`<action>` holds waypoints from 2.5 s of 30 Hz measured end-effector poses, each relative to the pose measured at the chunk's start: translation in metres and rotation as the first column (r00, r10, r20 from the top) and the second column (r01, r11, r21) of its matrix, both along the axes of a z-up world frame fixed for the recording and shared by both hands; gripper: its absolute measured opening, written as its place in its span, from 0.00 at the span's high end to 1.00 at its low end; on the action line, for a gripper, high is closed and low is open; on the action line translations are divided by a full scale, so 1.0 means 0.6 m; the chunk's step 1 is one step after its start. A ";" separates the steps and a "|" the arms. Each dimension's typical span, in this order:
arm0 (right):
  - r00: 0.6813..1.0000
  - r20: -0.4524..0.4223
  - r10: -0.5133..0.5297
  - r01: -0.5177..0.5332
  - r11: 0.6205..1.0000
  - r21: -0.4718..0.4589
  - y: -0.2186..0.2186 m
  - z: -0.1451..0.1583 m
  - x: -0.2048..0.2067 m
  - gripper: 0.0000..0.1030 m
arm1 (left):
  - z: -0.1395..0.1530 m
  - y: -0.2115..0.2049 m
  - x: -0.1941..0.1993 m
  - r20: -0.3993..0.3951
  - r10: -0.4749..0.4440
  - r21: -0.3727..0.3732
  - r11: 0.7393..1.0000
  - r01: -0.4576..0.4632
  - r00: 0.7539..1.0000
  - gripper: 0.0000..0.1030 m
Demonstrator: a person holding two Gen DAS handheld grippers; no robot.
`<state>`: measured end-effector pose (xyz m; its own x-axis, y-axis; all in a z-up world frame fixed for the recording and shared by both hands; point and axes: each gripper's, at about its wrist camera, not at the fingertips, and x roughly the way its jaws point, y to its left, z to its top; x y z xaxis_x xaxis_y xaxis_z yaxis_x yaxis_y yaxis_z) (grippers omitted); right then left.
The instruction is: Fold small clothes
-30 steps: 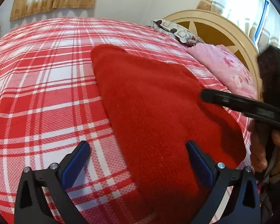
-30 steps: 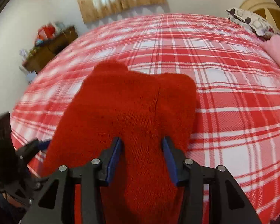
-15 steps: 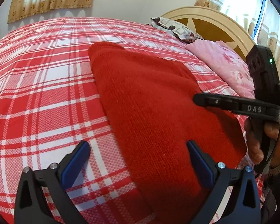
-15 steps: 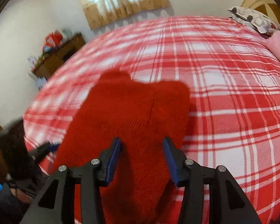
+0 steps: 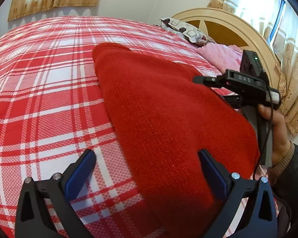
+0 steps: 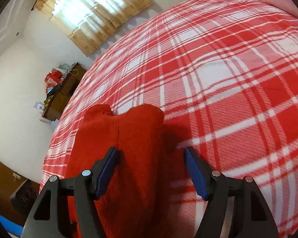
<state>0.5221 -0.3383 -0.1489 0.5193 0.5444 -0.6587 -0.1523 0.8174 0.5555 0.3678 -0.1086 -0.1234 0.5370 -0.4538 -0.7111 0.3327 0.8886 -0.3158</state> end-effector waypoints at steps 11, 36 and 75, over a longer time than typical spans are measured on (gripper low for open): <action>0.998 0.014 0.054 -0.054 0.998 0.029 0.036 -0.009 0.007 0.70 | 0.004 -0.005 -0.005 0.009 -0.058 -0.037 0.998 0.058 0.998 0.12; 0.971 0.127 0.204 -0.218 0.970 0.109 0.212 0.063 -0.118 0.73 | 0.078 0.081 -0.147 0.060 -0.051 -0.016 0.999 0.052 0.997 0.57; 0.863 0.100 0.495 -0.504 0.858 0.098 0.579 0.038 -0.165 0.73 | 0.084 0.324 -0.290 0.092 0.266 0.023 0.963 -0.269 0.960 0.57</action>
<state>0.4231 0.0088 -0.1259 0.1986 0.8130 -0.5474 -0.5639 0.5516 0.6147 0.1939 0.0856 -0.0729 0.6960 -0.2610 -0.6689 0.1063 0.9588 -0.2635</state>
